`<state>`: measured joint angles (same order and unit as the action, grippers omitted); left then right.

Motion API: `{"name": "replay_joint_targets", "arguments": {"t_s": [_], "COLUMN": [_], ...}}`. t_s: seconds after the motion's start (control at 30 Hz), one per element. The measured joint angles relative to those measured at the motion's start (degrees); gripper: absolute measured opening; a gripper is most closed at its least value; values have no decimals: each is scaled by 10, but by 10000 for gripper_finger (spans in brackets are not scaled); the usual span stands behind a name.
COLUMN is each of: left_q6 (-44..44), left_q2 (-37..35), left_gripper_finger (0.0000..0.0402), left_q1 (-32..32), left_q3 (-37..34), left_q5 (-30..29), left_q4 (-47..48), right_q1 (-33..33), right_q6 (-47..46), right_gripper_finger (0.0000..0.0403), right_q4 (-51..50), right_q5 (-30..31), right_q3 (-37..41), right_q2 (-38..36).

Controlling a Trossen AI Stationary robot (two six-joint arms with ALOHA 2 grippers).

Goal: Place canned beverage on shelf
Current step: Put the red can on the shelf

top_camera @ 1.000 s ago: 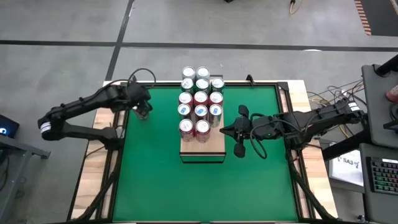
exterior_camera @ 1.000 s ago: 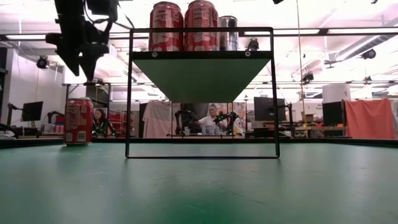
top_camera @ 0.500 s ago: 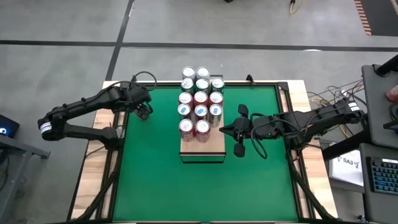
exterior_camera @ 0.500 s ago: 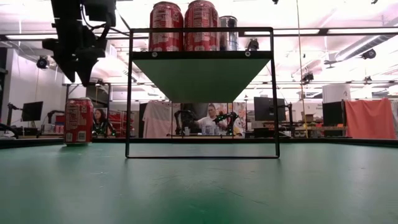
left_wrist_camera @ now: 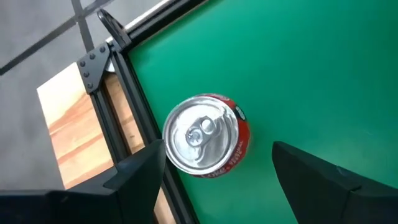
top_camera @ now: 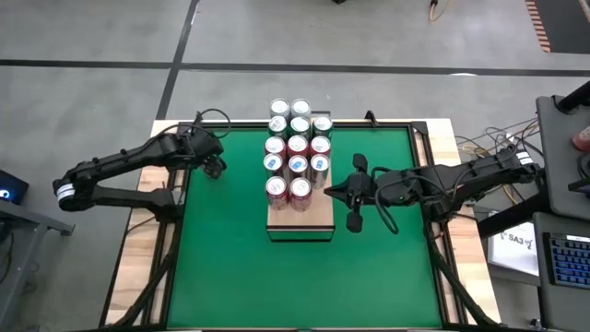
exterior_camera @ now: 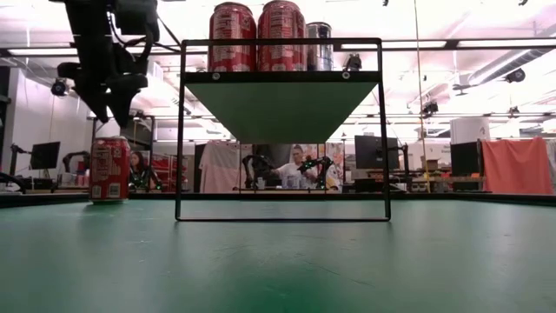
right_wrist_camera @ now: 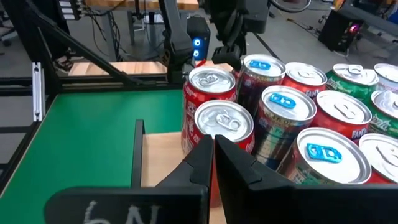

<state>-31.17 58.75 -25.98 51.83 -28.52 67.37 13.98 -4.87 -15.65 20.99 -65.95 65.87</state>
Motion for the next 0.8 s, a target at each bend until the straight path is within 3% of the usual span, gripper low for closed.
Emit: {"name": "replay_joint_targets", "arguments": {"t_s": [0.47,0.8], "left_q6": [7,-10], "left_q2": [0,7], "left_gripper_finger": [323,327], "left_q1": [0,0], "left_q3": [0,0], "left_q5": [-4,6], "left_q4": [-14,-48], "right_q1": [0,0], "right_q6": [18,20], "right_gripper_finger": [9,9], "right_q4": [12,12], "right_q5": [0,0], "right_q3": [0,0], "right_q2": [0,0]}}
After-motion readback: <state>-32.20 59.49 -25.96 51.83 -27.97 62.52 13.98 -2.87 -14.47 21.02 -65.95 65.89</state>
